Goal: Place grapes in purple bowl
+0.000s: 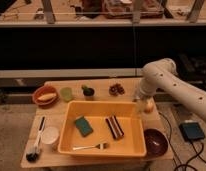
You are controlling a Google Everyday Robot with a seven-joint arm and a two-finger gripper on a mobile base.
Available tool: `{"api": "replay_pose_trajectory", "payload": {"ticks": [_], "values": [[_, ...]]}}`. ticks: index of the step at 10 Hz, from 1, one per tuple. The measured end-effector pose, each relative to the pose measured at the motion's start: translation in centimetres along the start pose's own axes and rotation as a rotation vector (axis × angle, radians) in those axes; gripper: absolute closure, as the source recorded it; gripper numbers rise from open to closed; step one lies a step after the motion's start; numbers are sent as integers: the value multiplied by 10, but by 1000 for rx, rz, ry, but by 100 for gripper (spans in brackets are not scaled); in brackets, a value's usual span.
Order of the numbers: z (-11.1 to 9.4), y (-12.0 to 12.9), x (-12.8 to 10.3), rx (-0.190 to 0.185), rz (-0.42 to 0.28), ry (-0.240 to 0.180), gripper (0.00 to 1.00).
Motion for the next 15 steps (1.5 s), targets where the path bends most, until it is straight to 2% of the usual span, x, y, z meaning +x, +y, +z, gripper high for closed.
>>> {"api": "replay_pose_trajectory", "payload": {"ticks": [10, 12, 14, 15], "values": [[0, -1, 0, 1, 0, -1, 20], [-7, -11, -5, 42, -22, -24, 20], [-22, -40, -13, 101, -34, -48, 20], [-34, -67, -24, 144, -37, -69, 20]]}}
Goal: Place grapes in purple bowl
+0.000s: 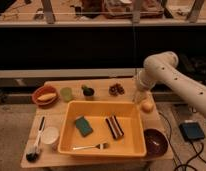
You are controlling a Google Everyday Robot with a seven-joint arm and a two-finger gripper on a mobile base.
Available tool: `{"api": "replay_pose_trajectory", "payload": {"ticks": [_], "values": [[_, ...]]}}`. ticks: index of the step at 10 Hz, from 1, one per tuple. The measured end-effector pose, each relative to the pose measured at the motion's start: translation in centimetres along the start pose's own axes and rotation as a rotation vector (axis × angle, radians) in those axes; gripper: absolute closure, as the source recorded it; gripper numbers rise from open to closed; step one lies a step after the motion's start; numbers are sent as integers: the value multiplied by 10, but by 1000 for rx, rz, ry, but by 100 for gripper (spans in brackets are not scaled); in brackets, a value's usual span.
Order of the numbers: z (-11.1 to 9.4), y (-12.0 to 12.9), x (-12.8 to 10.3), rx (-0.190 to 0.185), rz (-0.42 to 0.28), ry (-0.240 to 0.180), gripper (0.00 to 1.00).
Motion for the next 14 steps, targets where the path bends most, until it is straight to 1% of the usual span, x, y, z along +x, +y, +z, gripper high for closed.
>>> {"api": "replay_pose_trajectory", "payload": {"ticks": [1, 2, 3, 4, 5, 8, 9, 10, 12, 14], "values": [[-5, -24, -8, 38, 0, -14, 20], [-8, -43, -14, 67, -3, -27, 20], [-7, -66, -24, 106, -11, -50, 20], [-3, -87, -27, 148, -20, -73, 20], [-2, -93, -29, 162, -22, -81, 20], [-2, -95, -29, 165, -24, -80, 20], [-2, -95, -27, 161, -27, -74, 20], [5, -96, -25, 150, -40, -61, 20], [30, -93, -24, 130, -54, -57, 20], [71, -88, -9, 118, -59, -40, 20]]}}
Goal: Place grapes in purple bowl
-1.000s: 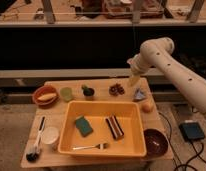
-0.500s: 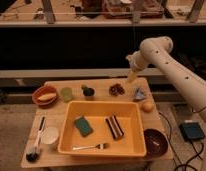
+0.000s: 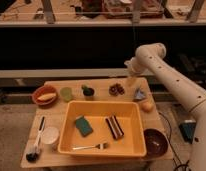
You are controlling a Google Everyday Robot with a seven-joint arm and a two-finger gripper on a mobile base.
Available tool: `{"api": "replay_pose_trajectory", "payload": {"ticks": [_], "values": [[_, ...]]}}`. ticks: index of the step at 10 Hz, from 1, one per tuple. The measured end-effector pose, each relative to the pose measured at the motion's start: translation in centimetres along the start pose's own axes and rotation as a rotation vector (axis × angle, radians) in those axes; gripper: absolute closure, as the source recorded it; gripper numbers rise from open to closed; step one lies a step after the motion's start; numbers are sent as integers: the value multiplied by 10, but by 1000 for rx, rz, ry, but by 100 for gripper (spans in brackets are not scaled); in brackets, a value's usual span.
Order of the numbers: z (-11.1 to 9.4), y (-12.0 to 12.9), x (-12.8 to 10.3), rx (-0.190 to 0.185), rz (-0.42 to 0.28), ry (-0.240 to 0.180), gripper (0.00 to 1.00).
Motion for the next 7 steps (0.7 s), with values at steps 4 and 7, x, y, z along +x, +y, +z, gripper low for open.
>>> {"api": "replay_pose_trajectory", "payload": {"ticks": [4, 7], "values": [[58, 6, 12, -14, -7, -9, 20], [80, 12, 9, -43, 4, -32, 20]]}}
